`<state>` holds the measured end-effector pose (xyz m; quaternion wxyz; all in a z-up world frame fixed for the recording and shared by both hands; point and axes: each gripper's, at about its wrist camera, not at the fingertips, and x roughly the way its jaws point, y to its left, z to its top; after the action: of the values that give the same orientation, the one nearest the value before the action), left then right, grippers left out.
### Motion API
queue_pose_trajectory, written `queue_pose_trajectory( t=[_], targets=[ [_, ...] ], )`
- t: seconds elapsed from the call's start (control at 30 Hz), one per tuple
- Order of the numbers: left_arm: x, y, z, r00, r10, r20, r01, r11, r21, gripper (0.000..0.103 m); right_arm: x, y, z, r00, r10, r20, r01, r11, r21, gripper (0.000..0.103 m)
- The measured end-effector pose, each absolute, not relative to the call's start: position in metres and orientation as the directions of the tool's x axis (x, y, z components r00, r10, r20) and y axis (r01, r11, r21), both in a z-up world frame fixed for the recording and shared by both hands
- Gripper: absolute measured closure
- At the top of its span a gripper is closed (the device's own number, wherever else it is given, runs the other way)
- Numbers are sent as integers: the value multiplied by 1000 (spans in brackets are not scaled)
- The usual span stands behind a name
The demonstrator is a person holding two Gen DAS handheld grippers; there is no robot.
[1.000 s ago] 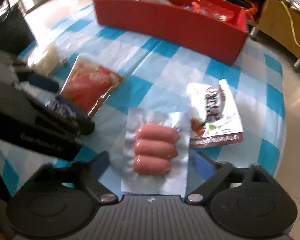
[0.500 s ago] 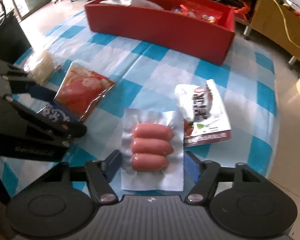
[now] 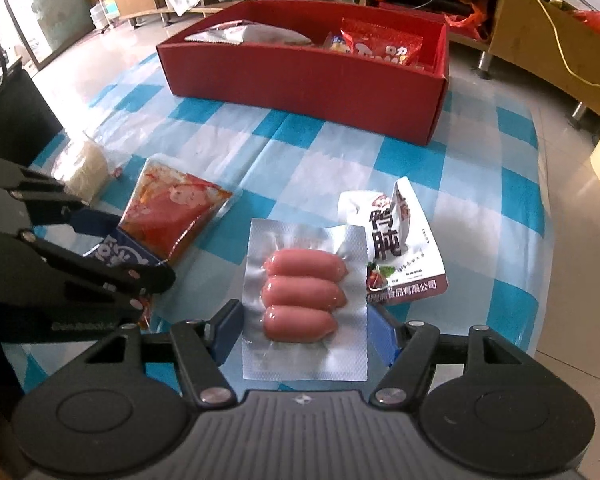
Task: Organize snacks
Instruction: 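Lift and carry the snack bag and sausage pack toward the red box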
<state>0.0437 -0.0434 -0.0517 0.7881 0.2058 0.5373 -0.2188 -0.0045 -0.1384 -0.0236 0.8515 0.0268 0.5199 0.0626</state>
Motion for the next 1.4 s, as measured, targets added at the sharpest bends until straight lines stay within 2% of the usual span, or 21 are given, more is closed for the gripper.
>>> queue_pose_trajectory(
  t=[1.4],
  targets=[
    [61, -48, -9, 406, -179, -896, 515, 855, 62, 45, 14, -150, 13, 557, 108, -824, -25, 993, 113, 40]
  ],
)
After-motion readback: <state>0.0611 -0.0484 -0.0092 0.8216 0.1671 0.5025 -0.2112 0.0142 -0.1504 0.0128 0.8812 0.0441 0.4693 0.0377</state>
